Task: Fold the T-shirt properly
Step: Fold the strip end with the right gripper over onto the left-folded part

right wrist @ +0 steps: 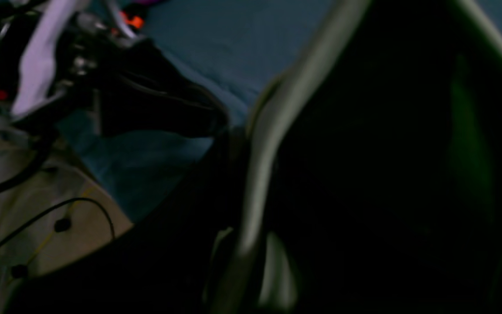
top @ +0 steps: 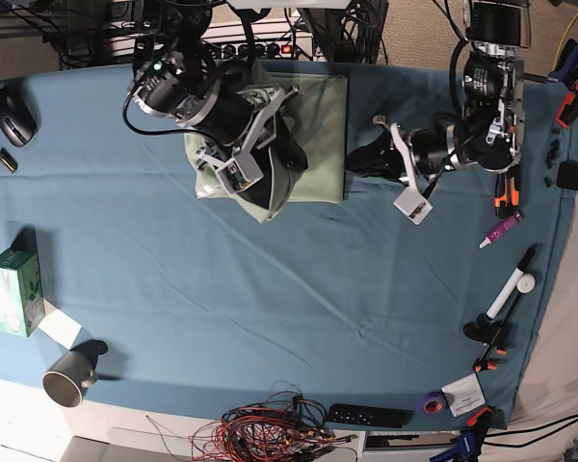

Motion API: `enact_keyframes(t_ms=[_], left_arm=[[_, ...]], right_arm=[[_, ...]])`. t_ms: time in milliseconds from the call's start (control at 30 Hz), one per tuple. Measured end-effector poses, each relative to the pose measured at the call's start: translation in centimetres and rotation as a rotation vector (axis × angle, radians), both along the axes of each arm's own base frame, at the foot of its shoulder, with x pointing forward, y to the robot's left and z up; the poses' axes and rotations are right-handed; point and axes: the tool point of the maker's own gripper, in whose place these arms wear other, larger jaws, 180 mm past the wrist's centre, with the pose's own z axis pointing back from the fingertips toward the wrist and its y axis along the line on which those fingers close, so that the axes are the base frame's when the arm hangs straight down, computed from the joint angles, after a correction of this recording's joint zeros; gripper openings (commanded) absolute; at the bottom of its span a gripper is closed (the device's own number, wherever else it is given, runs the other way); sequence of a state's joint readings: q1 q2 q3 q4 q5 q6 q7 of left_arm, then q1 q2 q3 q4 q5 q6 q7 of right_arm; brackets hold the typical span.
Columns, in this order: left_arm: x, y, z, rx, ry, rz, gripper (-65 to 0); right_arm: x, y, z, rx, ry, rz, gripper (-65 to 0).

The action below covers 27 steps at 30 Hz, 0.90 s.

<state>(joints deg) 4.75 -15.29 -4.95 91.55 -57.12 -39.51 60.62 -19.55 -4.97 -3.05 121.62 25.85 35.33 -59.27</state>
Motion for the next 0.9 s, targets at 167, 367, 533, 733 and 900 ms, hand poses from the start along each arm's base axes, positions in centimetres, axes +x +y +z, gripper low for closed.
enact_keyframes(t_ms=[167,367,533,733,900], left_arm=[[0.0,0.3,-0.1,0.008,0.000,-0.001,-65.0],[0.0,0.3,-0.1,0.008,0.000,-0.001,-65.0],[0.0,0.3,-0.1,0.008,0.000,-0.001,-65.0],[0.0,0.3,-0.1,0.008,0.000,-0.001,-65.0],[0.6,0.3,0.4,0.008,-0.017,-0.001,-65.0]], right_arm=[[-0.1,0.3,-0.7,0.007,0.030,-0.004,-63.6],[-1.0,1.5,-3.2,0.011,0.103,0.032,-63.3],[-0.4,1.3,-3.4,0.014,0.106,0.001,-63.0],[1.1,1.5,-2.4,0.039,0.077,-0.032,-63.0],[1.2,2.3,-2.4,0.069,0.089,-0.037,-63.0]])
